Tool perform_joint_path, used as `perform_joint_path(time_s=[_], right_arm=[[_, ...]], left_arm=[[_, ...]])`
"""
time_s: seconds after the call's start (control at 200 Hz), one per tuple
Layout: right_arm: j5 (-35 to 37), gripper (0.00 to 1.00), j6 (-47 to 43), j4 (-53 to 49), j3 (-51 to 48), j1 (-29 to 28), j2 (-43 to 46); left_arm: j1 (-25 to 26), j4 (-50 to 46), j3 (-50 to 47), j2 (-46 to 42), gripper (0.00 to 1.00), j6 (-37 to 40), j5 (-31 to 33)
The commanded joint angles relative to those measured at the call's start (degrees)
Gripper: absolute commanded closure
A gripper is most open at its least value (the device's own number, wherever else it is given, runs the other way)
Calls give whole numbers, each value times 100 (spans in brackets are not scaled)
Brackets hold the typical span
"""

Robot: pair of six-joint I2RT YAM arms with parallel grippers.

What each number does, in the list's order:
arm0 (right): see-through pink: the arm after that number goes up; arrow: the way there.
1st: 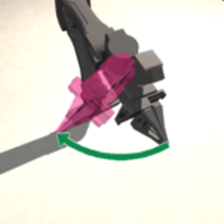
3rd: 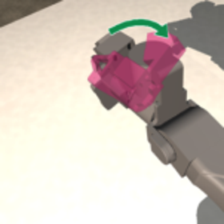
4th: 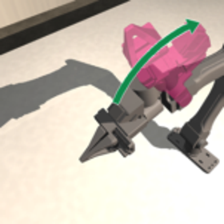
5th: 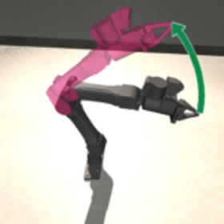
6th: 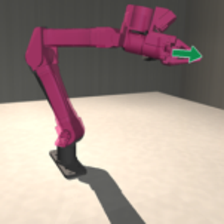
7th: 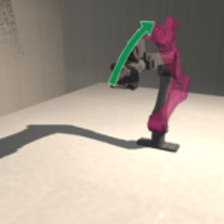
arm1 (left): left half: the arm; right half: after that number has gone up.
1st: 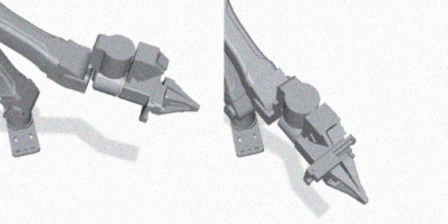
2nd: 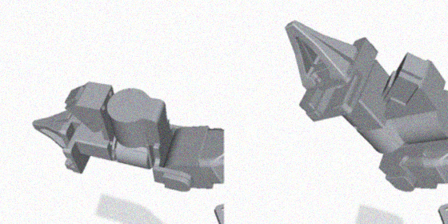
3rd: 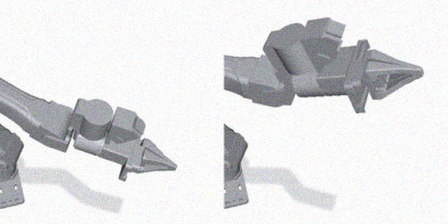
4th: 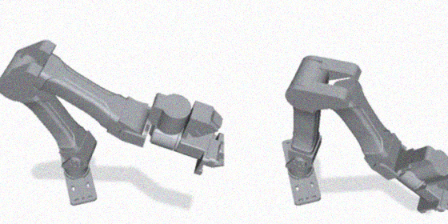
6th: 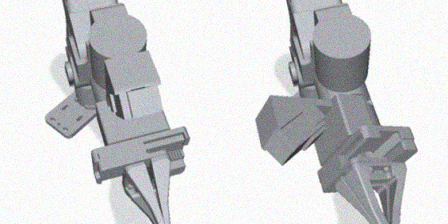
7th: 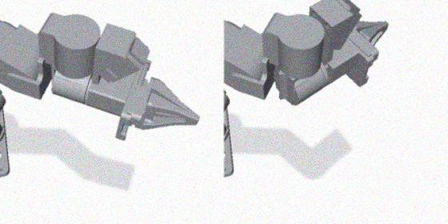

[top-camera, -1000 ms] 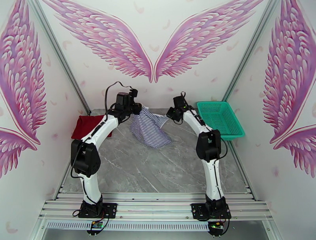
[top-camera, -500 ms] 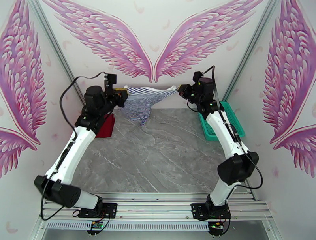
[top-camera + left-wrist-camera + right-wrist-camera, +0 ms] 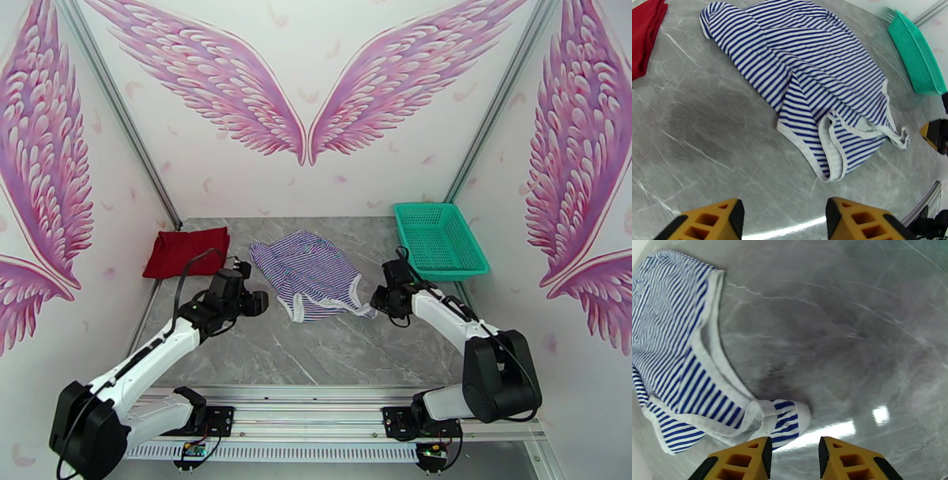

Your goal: Fold and stack the mixed laundry pile

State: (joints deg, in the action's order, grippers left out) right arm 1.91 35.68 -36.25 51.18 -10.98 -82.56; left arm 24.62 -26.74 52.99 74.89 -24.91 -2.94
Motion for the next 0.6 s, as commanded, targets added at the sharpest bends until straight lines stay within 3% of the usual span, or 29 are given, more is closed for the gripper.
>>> perform_joint_path(time_s=[0.0,0.155,0.295,0.4,0.595], right_arm=[[298,53,-182,-174,479,-17,-99],[101,44,-536,-281,1098,-350,-331],[-446,39,-585,-425,1798,-734,-1261],[-762,41,-589,-650,2546,-1069,-2172],[-447,48,-422,-693,3259,-1220,-3277]], left_arm=[[-142,-533,954,1182,40,406,64],[-459,-453,2036,2390,37,752,-64],[-842,-493,3072,3408,33,1019,-25],[-1001,-748,4001,4248,31,1335,233],[-995,-1545,6154,5871,30,1553,681]])
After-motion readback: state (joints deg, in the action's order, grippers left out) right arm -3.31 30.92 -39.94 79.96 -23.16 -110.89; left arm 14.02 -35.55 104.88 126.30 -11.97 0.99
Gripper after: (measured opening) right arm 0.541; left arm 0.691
